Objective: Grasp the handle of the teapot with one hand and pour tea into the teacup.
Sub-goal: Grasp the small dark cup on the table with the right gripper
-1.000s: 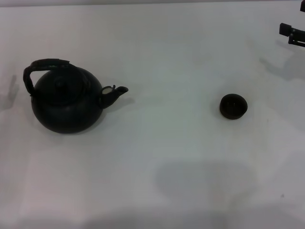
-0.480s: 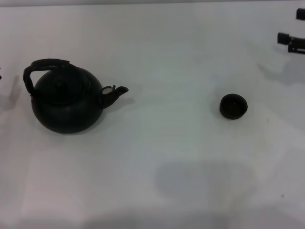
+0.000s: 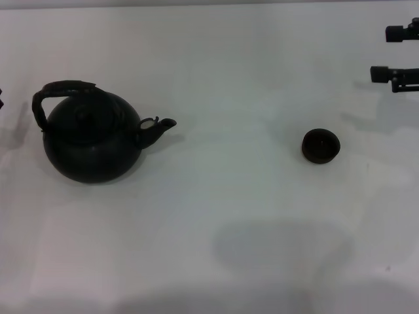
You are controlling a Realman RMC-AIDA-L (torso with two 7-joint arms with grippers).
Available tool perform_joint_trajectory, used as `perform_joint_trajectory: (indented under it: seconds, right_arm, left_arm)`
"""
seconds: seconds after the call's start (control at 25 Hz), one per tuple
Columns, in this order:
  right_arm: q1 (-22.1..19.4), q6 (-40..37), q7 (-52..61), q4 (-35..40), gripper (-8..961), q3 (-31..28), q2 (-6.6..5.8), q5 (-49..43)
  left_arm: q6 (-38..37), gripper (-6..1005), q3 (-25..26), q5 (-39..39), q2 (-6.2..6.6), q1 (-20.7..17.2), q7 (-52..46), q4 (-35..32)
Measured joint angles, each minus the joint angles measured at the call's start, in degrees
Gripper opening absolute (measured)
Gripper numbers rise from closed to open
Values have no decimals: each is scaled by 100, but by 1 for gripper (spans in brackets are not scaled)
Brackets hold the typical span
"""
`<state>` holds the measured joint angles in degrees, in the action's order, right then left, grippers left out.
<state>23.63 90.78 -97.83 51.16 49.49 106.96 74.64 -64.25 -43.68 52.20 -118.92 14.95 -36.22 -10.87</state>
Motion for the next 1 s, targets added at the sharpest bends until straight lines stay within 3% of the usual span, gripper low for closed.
perform_joint_trajectory:
  seconds: [0.24,0.6,1.0]
  right_arm:
    - [247,169,272,-66,849,21,103,-466]
    - [343,143,215,-52,851,2,483,-828]
    - [376,133,254,-85,853,75,648,-887]
  left_arm:
    - [0,728,-33,0,0,12,0,-27]
    - [1,728,-67,13,1,64,0,-37]
    - [1,729,-71,100,1,21,1,-13]
